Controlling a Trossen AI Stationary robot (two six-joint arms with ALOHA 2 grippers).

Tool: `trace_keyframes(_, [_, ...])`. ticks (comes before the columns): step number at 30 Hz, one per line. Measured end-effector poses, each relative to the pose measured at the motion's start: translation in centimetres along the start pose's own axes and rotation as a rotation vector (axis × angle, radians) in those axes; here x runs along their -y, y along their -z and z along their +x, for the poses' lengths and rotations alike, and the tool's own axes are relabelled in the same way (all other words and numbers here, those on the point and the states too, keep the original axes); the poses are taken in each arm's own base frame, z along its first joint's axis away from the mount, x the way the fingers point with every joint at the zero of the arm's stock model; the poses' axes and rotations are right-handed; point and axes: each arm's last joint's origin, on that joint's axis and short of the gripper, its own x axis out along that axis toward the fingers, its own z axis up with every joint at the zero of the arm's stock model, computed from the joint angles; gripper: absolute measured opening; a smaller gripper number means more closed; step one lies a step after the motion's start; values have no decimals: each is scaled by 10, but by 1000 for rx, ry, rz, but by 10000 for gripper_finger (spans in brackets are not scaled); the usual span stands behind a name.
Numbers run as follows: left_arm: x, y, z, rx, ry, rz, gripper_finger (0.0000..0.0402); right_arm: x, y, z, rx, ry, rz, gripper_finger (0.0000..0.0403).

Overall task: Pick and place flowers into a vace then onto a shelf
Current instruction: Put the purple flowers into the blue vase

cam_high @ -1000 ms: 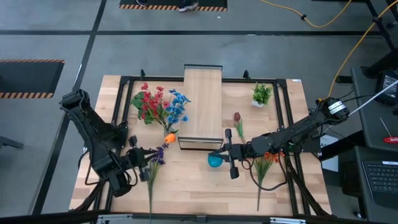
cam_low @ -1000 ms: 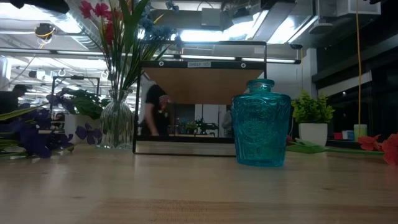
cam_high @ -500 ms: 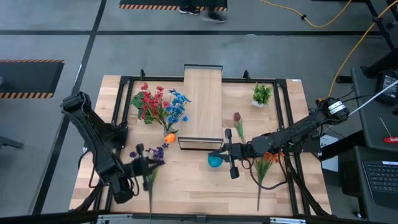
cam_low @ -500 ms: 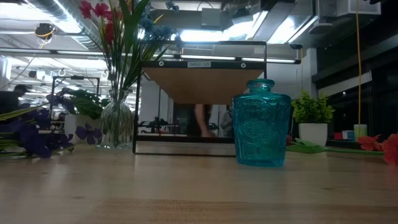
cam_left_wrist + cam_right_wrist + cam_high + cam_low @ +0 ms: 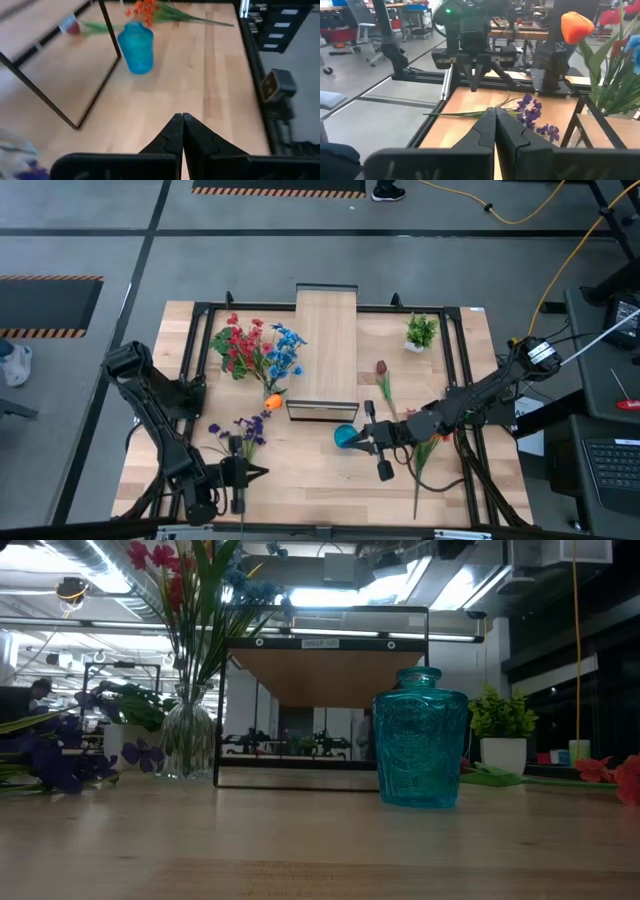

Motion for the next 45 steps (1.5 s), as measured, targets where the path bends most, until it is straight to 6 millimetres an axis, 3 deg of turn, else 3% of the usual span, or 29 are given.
trace_keyframes(8, [1,0,-2,-125,102,-103,1,-15,9,-9,-67,168,3,6])
trace_keyframes(15, [-1,1,-1,-159,105,-112,1,-17,18,-11,-139,195,93,6])
trace_keyframes(19, [-9,0,4,-311,98,-273,2,-16,22,-12,-169,204,88,6])
trace_keyframes(25, [-24,-5,1,-691,-55,-498,1,-16,22,-12,-179,202,50,6])
trace_keyframes(28, [-25,-12,-4,-782,-118,-580,2,-15,24,-12,-201,205,38,6])
trace_keyframes(38, [-22,-14,-5,-797,-159,-762,6,-14,32,-15,-281,214,-5,6])
trace_keyframes(45, [-19,-12,-6,-778,-184,-823,39,-14,33,-15,-285,214,-12,6])
